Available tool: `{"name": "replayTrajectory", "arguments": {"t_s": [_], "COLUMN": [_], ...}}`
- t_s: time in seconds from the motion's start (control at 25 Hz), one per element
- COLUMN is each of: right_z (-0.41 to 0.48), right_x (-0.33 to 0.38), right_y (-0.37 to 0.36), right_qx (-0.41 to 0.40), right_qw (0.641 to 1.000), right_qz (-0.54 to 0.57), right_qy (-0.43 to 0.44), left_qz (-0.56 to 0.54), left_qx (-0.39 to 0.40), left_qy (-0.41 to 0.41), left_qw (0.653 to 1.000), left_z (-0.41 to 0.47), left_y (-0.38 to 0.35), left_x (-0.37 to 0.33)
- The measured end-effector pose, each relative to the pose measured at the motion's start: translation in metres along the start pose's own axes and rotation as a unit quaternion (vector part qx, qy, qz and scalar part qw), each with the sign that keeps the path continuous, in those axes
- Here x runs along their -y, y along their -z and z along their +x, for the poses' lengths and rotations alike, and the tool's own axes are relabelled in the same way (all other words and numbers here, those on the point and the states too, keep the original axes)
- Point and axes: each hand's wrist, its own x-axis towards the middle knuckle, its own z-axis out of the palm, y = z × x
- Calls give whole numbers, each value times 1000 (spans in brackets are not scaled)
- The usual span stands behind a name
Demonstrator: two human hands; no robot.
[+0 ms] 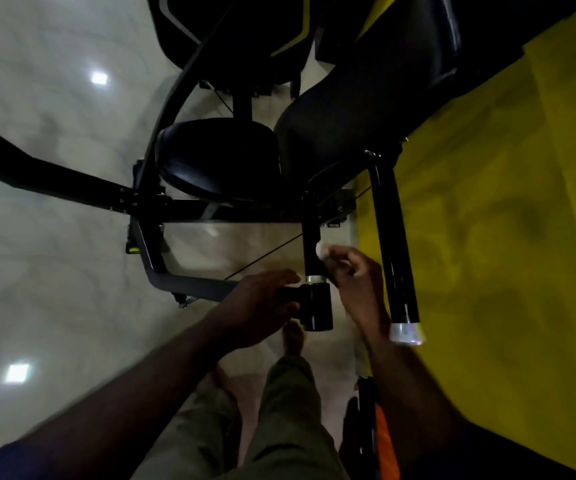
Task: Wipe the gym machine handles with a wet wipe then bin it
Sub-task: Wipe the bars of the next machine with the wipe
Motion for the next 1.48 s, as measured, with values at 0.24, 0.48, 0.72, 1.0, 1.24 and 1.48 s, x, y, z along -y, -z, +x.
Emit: {"name": "replayTrajectory", "arguments": {"t_s": [0.24, 0.48, 0.72, 1.0, 1.24, 1.48], "right_z": [64, 28, 132, 92, 165, 191], "right_x": [-22, -59, -14, -35, 34, 98], "right_y": [-22, 19, -22, -1, -21, 24], "right_qx": [76, 143, 244, 220, 292, 363], "right_qw": [944, 979, 902, 877, 899, 926], "right_qz": [295, 127, 314, 342, 243, 41], "right_qy": [-128, -66, -168, -254, -219, -96], "left_qz": [-30, -3, -47, -83, -95, -129], "left_qx": [-23, -46, -82, -112, -172, -185], "left_qy": [33, 64, 94, 130, 160, 134], "left_qw": [999, 997, 991, 982, 967, 965], "left_z": [-1, 1, 7, 13, 32, 70], "left_y": [-15, -15, -20, -24, -19, -8], "left_x": [-5, -17, -30, -30, -20, -33]}}
